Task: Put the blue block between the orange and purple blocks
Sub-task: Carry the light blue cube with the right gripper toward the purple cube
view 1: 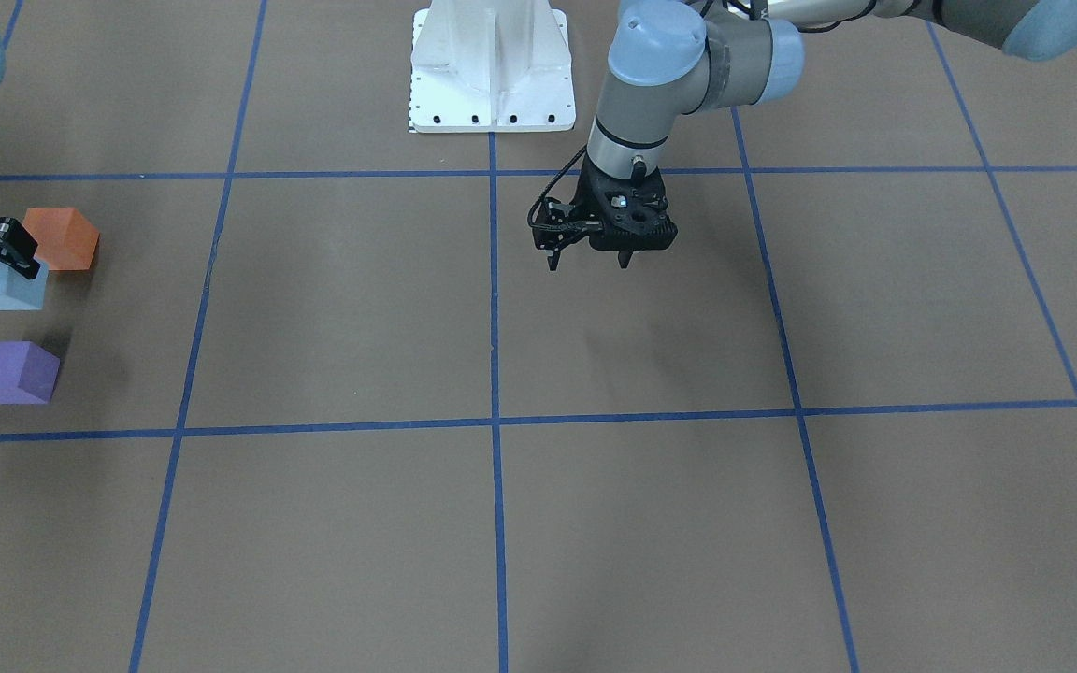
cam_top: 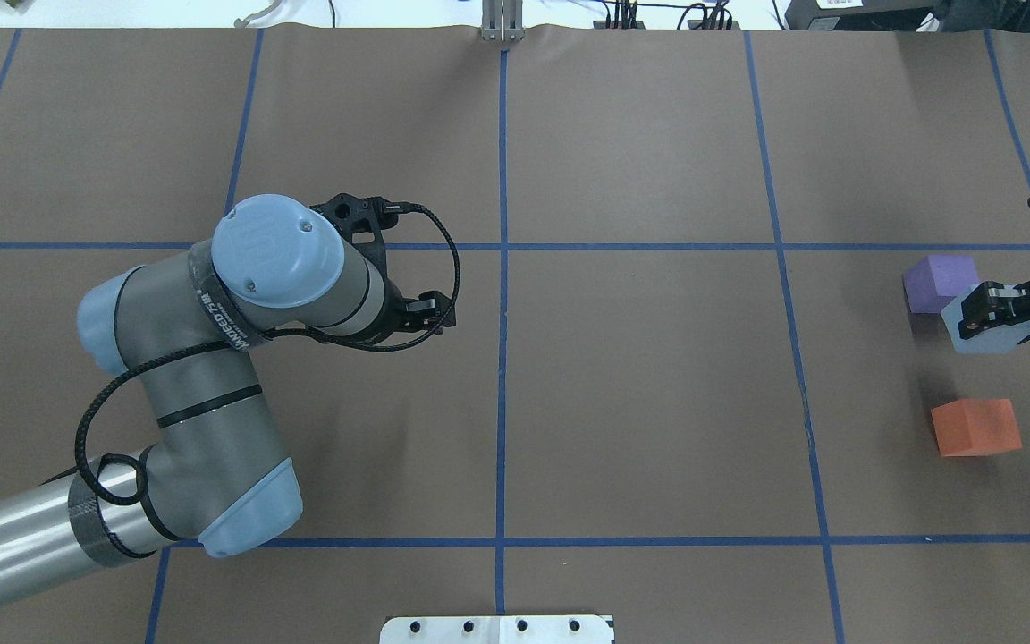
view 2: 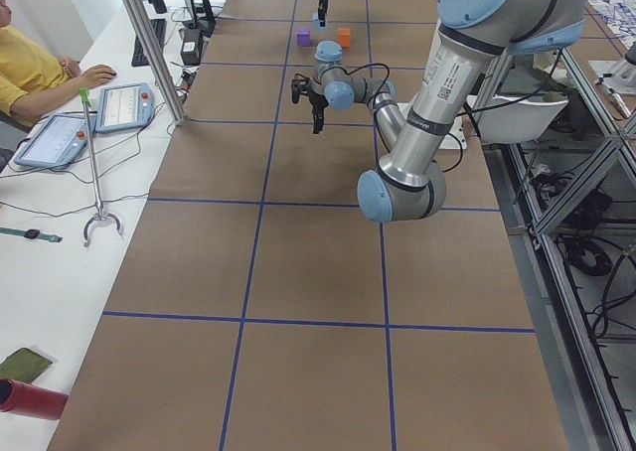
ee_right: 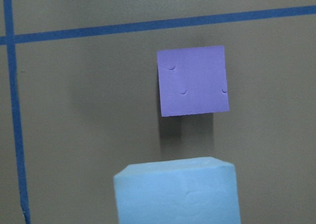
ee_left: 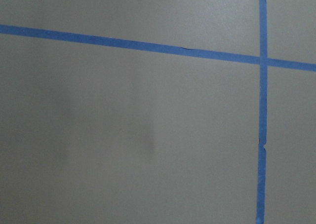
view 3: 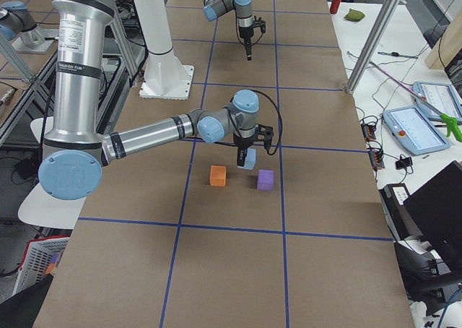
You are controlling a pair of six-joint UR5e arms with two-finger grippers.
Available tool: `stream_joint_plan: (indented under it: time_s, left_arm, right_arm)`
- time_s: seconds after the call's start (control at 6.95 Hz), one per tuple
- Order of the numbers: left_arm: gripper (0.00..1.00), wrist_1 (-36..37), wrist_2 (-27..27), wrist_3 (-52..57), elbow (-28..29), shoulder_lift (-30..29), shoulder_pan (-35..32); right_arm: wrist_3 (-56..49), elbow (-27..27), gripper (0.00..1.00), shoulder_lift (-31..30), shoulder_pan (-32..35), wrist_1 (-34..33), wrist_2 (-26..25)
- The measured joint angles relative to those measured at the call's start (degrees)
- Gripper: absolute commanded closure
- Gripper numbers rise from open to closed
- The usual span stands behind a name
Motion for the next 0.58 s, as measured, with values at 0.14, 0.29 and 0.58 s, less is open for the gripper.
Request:
stream_joint_plan:
  time_s: [0.14,0.29,0.58]
  left_arm:
    - [0.00,0.0,0.0,0.0,0.0,-0.1,0.0]
    - [0.00,0.0,0.0,0.0,0.0,-0.2,0.0]
    - [0.00,0.0,0.1,-0.6,-0.1,-0.3,0.1]
  right_arm:
    - [0.1,-1.5,1.00,0.3,-0.6,1.4,-0.1]
    - [0.9,-3.3,1.00,0.3,-1.4,4.2,-0.1]
    - [6.5,-5.6,1.00,-0.5,-4.7,11.5,-1.5]
